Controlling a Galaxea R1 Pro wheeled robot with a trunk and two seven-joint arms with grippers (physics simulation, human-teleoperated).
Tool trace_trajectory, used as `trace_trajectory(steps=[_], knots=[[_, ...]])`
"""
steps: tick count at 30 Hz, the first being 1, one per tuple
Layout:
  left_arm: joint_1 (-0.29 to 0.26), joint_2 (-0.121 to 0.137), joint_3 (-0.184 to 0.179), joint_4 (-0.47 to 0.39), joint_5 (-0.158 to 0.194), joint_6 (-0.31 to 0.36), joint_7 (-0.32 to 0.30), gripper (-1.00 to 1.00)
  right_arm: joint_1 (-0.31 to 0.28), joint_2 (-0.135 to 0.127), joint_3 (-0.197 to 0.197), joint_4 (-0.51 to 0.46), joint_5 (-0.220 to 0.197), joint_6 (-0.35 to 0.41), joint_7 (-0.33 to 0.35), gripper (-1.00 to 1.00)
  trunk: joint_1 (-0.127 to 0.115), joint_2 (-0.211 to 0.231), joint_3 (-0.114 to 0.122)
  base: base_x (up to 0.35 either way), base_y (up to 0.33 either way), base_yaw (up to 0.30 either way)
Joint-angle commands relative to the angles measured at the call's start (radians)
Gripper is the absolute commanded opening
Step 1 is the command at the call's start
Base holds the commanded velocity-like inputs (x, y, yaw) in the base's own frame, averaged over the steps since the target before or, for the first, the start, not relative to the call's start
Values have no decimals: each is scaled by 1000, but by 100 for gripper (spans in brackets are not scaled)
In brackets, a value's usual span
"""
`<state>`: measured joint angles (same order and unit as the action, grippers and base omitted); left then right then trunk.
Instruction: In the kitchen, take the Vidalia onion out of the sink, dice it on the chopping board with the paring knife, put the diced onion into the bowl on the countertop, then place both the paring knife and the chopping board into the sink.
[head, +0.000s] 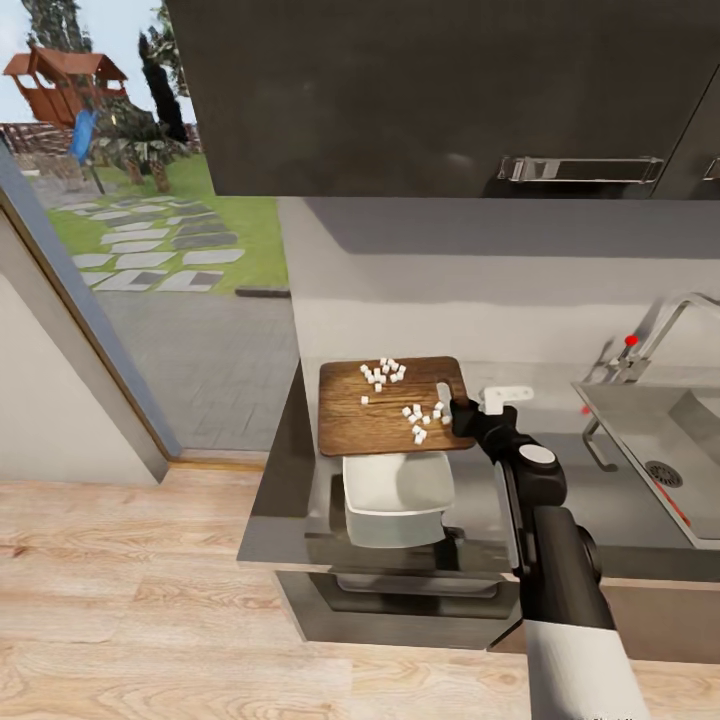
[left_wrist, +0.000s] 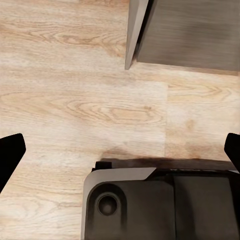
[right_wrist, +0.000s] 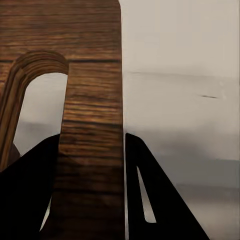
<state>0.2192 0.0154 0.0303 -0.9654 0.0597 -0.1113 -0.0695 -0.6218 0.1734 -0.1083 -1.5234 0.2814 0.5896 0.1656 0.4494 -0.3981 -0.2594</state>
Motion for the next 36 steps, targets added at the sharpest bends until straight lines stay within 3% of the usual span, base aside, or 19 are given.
trace_trajectory(steps=[1, 28, 32, 36], knots=[[0, 0, 2, -1, 7, -1, -7, 100, -1, 1, -2, 5, 10, -6, 9, -100, 1, -2, -2, 0, 0, 0], [0, 0, 2, 4, 6, -1, -7, 100, -1, 1, -4, 82, 10, -151, 12, -100, 1, -2, -2, 0, 0, 0], [0, 0, 2, 5, 6, -1, -7, 100, -1, 1, -5, 109, 11, -221, 9, -100, 1, -2, -2, 0, 0, 0], [0, -1, 2, 5, 6, -1, -7, 100, -1, 1, -6, 116, 11, -234, 11, -100, 1, -2, -2, 0, 0, 0]])
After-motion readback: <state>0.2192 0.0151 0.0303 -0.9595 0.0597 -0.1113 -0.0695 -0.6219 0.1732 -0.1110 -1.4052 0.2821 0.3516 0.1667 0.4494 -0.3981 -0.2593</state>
